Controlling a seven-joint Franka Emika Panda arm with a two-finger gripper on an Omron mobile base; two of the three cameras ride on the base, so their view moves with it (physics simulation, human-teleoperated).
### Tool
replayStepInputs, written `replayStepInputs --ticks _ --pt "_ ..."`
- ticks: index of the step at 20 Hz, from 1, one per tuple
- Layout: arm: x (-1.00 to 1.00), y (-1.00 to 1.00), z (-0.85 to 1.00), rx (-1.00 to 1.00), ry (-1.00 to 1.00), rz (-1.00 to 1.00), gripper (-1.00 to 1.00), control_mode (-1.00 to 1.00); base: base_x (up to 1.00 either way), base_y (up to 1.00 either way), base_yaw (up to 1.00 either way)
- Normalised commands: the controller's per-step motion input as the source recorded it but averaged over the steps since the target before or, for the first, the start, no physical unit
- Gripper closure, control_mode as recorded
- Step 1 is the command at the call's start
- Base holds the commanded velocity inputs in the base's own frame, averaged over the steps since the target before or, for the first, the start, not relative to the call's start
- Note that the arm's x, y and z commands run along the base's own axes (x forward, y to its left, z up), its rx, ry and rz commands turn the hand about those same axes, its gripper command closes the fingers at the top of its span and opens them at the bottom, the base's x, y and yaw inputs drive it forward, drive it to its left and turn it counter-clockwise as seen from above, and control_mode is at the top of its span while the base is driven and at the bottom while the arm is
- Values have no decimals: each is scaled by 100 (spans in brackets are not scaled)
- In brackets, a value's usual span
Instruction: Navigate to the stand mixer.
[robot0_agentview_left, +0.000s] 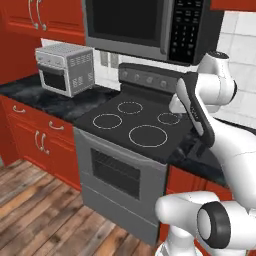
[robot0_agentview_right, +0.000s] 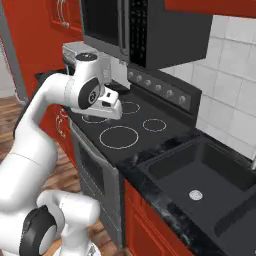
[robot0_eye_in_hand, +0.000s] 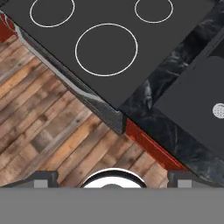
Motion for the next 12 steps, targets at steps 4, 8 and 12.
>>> replayStepInputs --ticks 4,8,12 --pt "0 0 0 0 0 0 -100 100 1 0 100" --pt "0 0 0 0 0 0 -100 100 0 0 100" --pt "0 0 0 0 0 0 -100 100 0 1 100"
